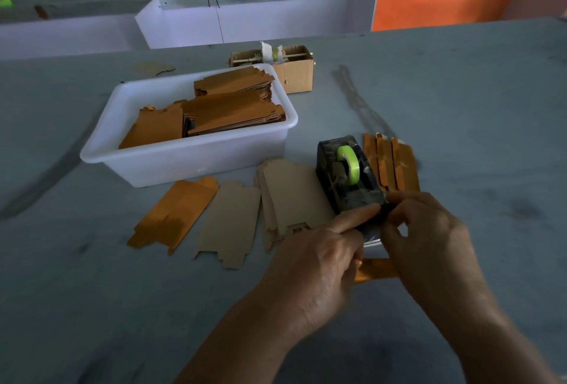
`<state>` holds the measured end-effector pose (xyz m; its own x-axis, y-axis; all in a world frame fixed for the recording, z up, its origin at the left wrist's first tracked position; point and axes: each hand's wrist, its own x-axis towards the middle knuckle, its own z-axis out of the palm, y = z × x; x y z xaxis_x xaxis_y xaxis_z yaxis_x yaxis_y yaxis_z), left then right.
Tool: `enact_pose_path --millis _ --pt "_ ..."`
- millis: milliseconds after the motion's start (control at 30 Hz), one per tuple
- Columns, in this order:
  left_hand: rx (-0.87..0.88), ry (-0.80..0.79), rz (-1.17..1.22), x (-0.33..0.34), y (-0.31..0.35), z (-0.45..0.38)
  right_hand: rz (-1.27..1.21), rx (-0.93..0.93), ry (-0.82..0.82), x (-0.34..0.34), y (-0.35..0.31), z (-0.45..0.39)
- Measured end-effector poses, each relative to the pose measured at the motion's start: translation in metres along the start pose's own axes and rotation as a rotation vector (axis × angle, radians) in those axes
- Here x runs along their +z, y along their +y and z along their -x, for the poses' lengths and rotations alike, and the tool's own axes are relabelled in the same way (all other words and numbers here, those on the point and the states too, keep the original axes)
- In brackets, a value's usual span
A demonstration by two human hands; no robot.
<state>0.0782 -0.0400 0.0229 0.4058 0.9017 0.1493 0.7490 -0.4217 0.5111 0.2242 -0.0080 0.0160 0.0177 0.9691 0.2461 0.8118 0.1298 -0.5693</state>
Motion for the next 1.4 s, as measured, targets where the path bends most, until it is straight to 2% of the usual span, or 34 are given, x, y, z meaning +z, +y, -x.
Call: enact_pose_path --millis 67,100,200,267,333,433,600,700,800,1000,1400 --pt "-0.012 0.009 0.02 -0.001 0.003 -0.001 -0.011 -0.021 0.063 -0.003 0.001 0.002" --pt "-0.038 0.027 0.061 -0.001 0.004 0.0 -0.099 -0.001 0.11 -0.007 0.003 0.001" --pt "-0.235 0.119 0.325 -0.004 0.009 0.003 -0.562 0.126 0.177 -0.029 0.017 -0.005" --pt "-0.421 0.196 0.554 -0.006 0.009 0.007 -0.921 0.133 0.015 -0.042 0.018 -0.001" --pt "-0.572 0.217 0.716 -0.011 0.009 0.009 -1.023 0.073 -0.193 -0.046 0.017 0.007" --pt "-0.655 0.217 0.839 -0.018 0.012 0.011 -0.917 -0.027 -0.345 -0.041 0.007 0.017" --pt "-0.613 0.246 0.76 -0.022 0.017 0.012 -0.817 -0.064 -0.429 -0.035 -0.01 0.018" --pt "-0.602 0.261 0.761 -0.023 0.018 0.012 -0.802 -0.08 -0.416 -0.033 -0.018 0.016" --pt "-0.598 0.257 0.867 -0.023 0.017 0.013 -0.717 -0.111 -0.375 -0.032 -0.021 0.013" --pt "-0.544 0.208 0.965 -0.024 0.015 0.014 -0.629 -0.035 -0.29 -0.026 -0.022 0.013" --pt "-0.536 0.125 0.993 -0.026 0.013 0.019 -0.443 0.004 -0.26 -0.024 -0.032 0.019"
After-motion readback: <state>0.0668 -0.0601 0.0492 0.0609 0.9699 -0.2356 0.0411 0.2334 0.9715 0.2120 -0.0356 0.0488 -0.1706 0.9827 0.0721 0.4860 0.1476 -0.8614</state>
